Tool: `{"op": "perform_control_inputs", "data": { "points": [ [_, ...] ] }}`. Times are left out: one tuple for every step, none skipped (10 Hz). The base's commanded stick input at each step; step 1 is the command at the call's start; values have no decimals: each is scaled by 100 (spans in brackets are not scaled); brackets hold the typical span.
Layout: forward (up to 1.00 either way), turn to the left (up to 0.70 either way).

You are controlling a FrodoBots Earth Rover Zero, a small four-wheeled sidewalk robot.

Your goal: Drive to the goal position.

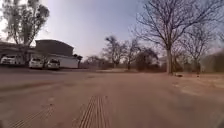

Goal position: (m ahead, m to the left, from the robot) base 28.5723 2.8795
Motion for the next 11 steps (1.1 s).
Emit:
{"op": "perform_control_inputs", "data": {
  "points": [
    [70, 0],
    [70, 0],
    [70, 0],
    [70, 0],
    [70, 0],
    [70, 0],
    [70, 0],
    [70, 0],
    [70, 0],
    [70, 0],
    [70, 0]
  ]
}}
